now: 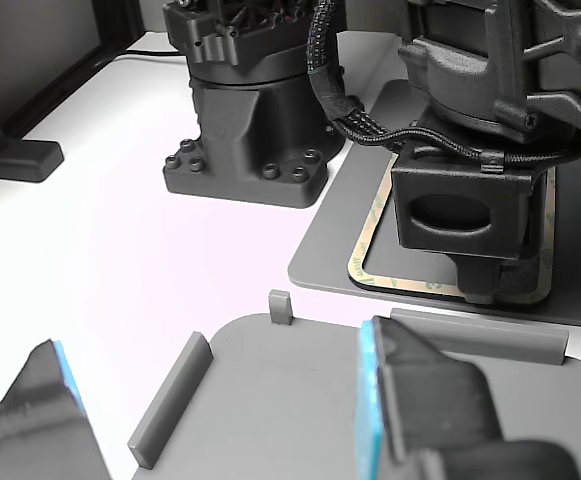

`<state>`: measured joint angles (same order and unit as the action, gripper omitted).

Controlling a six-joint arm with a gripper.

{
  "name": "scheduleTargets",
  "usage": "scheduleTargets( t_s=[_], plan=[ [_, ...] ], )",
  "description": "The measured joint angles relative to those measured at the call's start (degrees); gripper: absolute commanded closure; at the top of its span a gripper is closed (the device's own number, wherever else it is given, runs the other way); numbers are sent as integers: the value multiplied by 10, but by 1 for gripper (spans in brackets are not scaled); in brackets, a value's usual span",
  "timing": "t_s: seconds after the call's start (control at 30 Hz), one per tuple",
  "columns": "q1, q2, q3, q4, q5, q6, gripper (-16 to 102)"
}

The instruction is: Move top rectangular frame to the holder.

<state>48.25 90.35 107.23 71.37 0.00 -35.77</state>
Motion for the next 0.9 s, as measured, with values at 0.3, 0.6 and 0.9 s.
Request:
scheduleTargets(
  t_s=[0.3, 0.6, 0.9],
  plan=[
    [0, 0, 11, -8, 2, 1, 46],
    [0, 0, 12, -16, 8, 2, 57],
    [0, 0, 18, -23, 8, 0, 72]
  ],
)
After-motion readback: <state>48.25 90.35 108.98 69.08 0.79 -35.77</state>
